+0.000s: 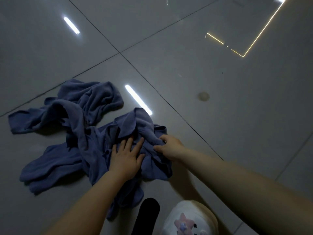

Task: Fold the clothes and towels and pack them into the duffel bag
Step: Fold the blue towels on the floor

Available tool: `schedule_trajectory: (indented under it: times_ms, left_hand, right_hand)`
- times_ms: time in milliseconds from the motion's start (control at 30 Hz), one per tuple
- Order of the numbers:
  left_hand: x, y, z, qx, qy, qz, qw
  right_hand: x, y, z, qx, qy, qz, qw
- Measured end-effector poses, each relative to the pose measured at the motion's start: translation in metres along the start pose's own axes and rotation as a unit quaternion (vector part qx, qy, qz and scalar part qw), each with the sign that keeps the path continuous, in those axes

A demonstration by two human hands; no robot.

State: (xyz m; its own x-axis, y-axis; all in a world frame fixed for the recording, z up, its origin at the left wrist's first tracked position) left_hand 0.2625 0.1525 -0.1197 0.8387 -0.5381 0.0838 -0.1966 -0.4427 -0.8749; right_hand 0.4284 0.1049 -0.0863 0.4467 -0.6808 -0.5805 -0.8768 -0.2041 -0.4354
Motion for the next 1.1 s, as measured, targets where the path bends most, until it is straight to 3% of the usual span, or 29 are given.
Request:
schedule_trajectory:
  times_ms: [167, 333, 467, 567, 633, 733, 967, 1100]
  left_hand:
    - [-0.003, -0.017, -0.008, -0.036, 0.044, 0.01, 0.998]
    - [0.02, -0.077, -0.036, 0.133, 0.135, -0.127, 0.974]
    - [0.049, -0.148, -0.058, 0.118, 0.18, -0.274, 0.937]
    - [0.073, -0.203, -0.082, 0.082, 0.228, -0.267, 0.933]
    - [0.089, -0.242, -0.105, 0.118, 0.227, -0.246, 0.935]
    - [0.116, -0.297, -0.144, 0.133, 0.253, -0.298, 0.911]
    - [0.19, -0.38, -0.248, 0.062, 0.336, -0.361, 0.868]
    - [0.226, -0.389, -0.286, -0.019, 0.4, -0.441, 0.803]
  right_hand:
    - [-0.012, -0.02, -0.028, -0.003, -0.001, 0.036, 0.999]
    - [-0.044, -0.062, -0.074, 0.073, -0.025, 0.069, 0.995]
    - [-0.084, -0.093, -0.132, 0.104, -0.063, 0.141, 0.983]
    - [-0.112, -0.116, -0.19, 0.11, -0.109, 0.176, 0.972]
    - [-0.127, -0.133, -0.23, 0.127, -0.142, 0.192, 0.963]
    - [-0.138, -0.161, -0.289, 0.189, -0.195, 0.235, 0.933]
    - [-0.118, -0.194, -0.422, 0.281, -0.289, 0.365, 0.839]
    - [-0.087, -0.2, -0.462, 0.294, -0.319, 0.414, 0.801]
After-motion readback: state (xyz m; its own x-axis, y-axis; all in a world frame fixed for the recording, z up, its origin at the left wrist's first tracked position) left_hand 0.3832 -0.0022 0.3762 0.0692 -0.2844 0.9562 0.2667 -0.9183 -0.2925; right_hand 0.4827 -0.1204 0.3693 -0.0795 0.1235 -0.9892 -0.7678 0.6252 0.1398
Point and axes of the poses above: each hand's wrist, its own z-axis towards the middle knuckle, its own y-axis out of the palm, x = y × z, the point moved 2 cm from there along z, towards the middle knuckle, and after that the axes turned 2 degrees about -x, right-handed, at the moved point
